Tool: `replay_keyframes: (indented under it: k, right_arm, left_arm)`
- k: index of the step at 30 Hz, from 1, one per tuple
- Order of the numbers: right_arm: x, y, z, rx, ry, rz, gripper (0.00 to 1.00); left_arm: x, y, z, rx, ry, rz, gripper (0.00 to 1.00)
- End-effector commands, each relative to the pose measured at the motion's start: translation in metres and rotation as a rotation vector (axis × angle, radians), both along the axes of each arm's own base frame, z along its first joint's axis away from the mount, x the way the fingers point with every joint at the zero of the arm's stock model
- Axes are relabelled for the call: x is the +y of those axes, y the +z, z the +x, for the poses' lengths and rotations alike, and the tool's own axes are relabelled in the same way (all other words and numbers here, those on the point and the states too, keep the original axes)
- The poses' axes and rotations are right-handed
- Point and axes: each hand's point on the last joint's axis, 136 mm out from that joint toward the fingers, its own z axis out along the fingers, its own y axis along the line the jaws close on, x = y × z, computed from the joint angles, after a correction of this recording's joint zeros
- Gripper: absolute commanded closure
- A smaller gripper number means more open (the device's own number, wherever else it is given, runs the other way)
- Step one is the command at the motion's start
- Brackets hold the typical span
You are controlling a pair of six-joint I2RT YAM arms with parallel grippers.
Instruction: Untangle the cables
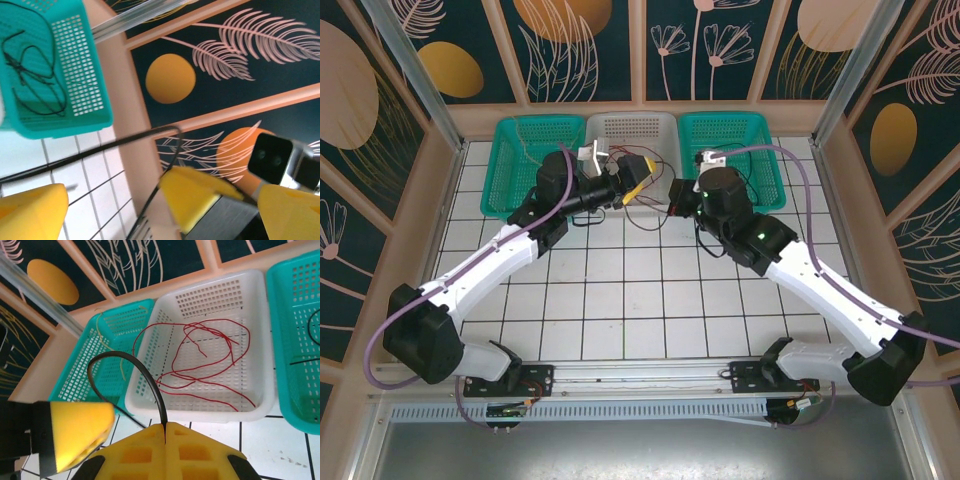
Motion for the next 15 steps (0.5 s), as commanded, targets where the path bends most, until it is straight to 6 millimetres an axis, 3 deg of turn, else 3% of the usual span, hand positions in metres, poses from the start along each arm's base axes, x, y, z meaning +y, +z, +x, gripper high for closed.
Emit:
replay_keyframes:
  k: [1, 8, 10, 15]
  right_arm:
    - [0.007, 0.025, -0.001, -0.084, -0.009, -0.01, 1.0]
    - [0.02, 0.012, -0.016, -0.076, 0.054, -0.036, 1.0]
    - [0.022, 0.006, -0.02, -0.069, 0.07, -0.047, 1.0]
    - [0.023, -0.006, -0.025, -0.045, 0.074, -0.07, 1.0]
  left_arm:
    - [-0.005, 0.015, 0.001, 0.012, -0.005, -0.103, 0.02]
    - [-0.004, 0.012, 0.015, 0.015, 0.046, -0.084, 0.13]
    - [-0.006, 0.014, 0.019, 0.0, 0.049, -0.067, 0.25]
    - [-0.015, 0.013, 0.027, -0.005, 0.029, -0.054, 0.67]
